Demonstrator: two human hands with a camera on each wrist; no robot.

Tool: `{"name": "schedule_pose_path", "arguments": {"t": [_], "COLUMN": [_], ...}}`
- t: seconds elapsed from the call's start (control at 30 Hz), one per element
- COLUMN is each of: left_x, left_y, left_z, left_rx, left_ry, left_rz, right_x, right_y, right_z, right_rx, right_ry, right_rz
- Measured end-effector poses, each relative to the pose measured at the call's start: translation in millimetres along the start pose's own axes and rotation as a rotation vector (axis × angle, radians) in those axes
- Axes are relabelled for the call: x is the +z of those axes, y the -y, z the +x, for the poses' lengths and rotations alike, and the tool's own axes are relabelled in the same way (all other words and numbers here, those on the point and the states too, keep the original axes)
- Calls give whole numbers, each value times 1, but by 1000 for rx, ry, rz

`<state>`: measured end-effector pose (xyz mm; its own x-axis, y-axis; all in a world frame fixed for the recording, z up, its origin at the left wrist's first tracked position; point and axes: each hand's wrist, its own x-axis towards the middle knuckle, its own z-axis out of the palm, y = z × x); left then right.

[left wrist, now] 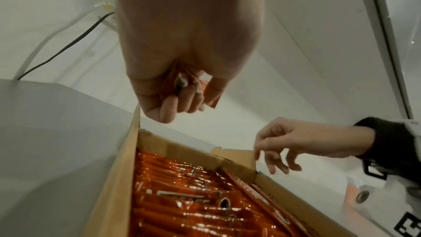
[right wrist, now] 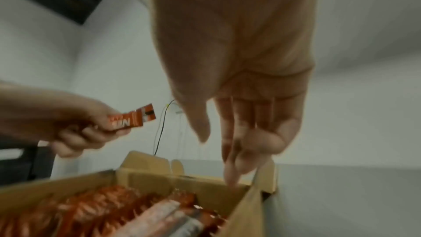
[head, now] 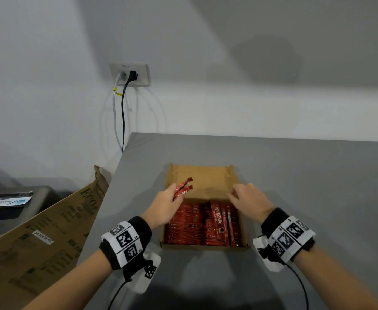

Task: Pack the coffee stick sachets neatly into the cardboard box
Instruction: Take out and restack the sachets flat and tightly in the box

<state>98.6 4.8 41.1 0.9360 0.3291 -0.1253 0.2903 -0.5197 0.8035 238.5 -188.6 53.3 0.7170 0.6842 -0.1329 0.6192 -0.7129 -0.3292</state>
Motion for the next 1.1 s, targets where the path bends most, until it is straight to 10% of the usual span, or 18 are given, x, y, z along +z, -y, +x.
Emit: {"name": "schedule_pose_path", "arguments": {"t": [0.33, 0.7, 0.93, 1.1], "left_x": [16, 14, 12, 9], "left_y": [7, 7, -28, -32], "left_z": [4, -7, -4, 3], "left_rx": [-33, -10, 91, 44], "left_ry": [-73, -90, -182, -168], "left_rz": [189, 16, -236, -438], "right_x": [29, 29, 2, 6], "right_y": [33, 21, 62, 80], "right_z": [-25, -10, 4, 8], "right_rx": [53, 99, -225, -304], "right_ry": [105, 91, -316, -282], "right_rz": [-296, 39, 485, 614]}}
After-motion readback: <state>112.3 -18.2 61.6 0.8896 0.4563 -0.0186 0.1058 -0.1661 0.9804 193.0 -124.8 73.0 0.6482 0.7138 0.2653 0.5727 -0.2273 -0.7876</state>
